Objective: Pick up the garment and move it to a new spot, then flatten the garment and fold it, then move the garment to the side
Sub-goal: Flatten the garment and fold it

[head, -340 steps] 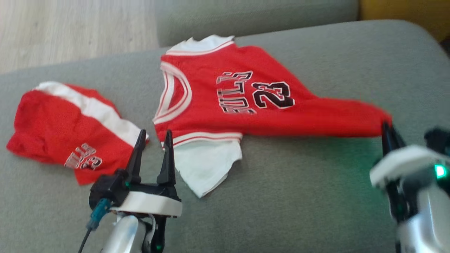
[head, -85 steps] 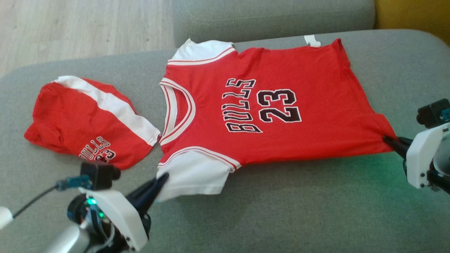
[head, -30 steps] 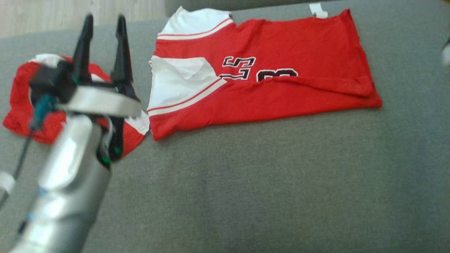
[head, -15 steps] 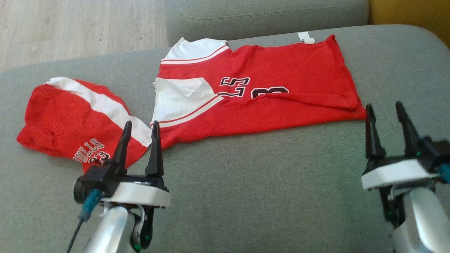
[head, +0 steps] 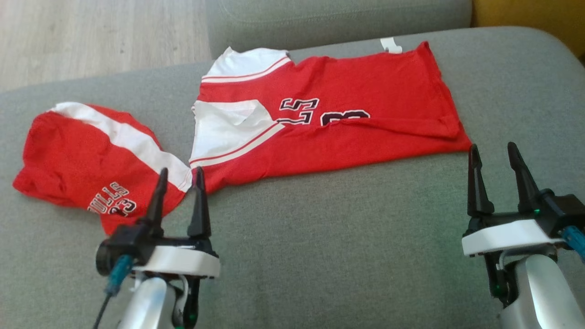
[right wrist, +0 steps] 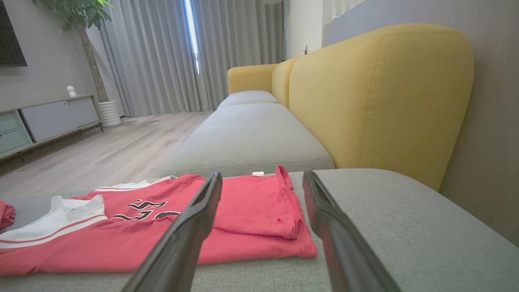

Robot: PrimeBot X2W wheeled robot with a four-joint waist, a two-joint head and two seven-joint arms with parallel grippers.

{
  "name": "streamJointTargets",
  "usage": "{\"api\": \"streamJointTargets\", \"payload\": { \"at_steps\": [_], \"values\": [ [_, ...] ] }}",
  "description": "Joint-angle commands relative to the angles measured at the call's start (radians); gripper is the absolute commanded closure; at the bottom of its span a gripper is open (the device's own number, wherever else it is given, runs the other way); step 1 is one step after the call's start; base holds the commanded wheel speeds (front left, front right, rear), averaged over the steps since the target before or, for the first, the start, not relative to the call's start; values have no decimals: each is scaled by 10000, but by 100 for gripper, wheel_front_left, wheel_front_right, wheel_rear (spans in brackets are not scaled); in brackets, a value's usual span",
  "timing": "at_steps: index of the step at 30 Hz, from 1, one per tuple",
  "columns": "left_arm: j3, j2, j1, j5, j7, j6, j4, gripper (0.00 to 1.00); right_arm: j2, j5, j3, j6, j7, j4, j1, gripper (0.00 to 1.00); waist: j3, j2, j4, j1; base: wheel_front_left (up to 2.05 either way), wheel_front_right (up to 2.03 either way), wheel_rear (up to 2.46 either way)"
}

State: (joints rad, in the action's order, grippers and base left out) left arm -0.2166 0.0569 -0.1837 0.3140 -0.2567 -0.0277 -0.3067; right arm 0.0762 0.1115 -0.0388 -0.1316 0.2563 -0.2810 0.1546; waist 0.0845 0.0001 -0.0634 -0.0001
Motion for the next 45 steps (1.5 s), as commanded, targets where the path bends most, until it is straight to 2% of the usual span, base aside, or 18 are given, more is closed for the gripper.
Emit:
{"api": "streamJointTargets", "payload": {
  "at_steps": [1,4,9,17,23,27,30,33,38,45],
  "values": [
    [355,26,-485,-85,-50,-25,91,0,-5,-87,217,9,54,384,364,0,113,-1,-9,1,0,0,0],
    [193,7,-921,-219,-29,18,-749,0,-11,-57,250,9,54,449,519,0,400,-1,-48,1,0,0,0],
    [70,13,-1940,-362,716,293,-2390,0,-4,-39,331,9,55,519,766,0,917,-1,-189,1,0,0,0],
    [135,-22,-3169,-8,1574,638,-4468,0,-34,24,478,9,55,600,1116,0,1501,-1,-544,1,0,0,0],
    [-97,-48,-3572,307,1455,318,-5175,0,-86,45,524,9,55,634,1185,0,1688,-1,-651,1,0,0,0],
    [-538,-59,-3802,372,1386,-65,-5448,0,-125,39,523,9,55,584,1261,0,1761,-1,-659,1,0,0,0],
    [-794,-62,-3893,554,1306,-127,-5586,0,-154,45,538,9,55,531,1347,0,1778,-1,-669,1,0,0,0],
    [-1025,-63,-4001,693,1203,4,-5720,0,-175,72,549,9,55,513,1407,0,1786,-1,-652,1,0,0,0],
    [-988,-51,-4125,772,1151,574,-6222,0,-195,103,542,9,55,493,1415,0,1745,-1,-606,1,0,0,0],
    [-1031,71,-4207,802,1205,598,-6692,0,-199,86,470,9,55,469,1359,0,1668,-1,-482,1,0,0,0]
  ]
}}
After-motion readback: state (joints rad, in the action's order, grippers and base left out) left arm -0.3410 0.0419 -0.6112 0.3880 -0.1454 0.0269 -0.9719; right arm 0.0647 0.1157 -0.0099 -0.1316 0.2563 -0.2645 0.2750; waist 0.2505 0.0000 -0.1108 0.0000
